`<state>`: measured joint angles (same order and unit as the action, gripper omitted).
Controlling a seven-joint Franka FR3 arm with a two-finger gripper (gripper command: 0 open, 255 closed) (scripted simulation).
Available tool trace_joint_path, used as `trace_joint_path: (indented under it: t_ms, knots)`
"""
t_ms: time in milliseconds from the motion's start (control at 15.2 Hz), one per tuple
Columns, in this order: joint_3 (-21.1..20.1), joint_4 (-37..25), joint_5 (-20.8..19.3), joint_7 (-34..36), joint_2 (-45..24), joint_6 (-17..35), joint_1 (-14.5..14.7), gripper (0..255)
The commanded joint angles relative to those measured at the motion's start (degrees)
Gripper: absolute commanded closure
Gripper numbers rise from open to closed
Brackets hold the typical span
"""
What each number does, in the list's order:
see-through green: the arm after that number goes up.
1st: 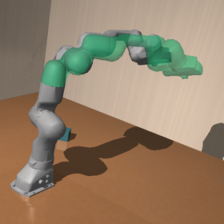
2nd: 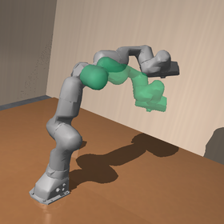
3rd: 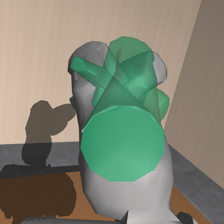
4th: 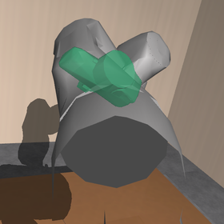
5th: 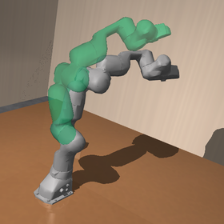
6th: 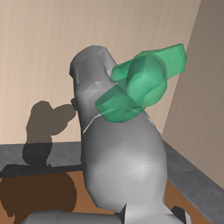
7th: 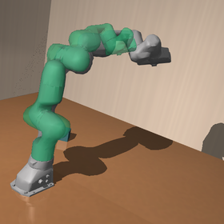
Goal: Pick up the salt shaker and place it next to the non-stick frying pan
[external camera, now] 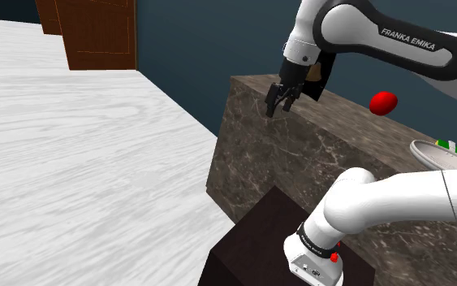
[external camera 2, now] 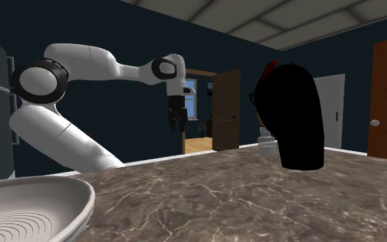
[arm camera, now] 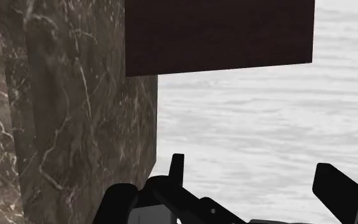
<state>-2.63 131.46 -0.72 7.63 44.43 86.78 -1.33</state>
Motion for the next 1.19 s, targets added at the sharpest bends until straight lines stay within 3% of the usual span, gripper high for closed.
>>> trace_joint_path:
  t_ms: [0,594,1122]
  knots:
    - [0.0,0.0,0.0,0.0,0.0,0.0,0.0,0]
    - [10.5,7.0,-8.6,-10.2,4.8,15.0,-4.1,0]
    - [21.5,8.9,-13.8,-19.1,3.9,30.0,-6.7,0]
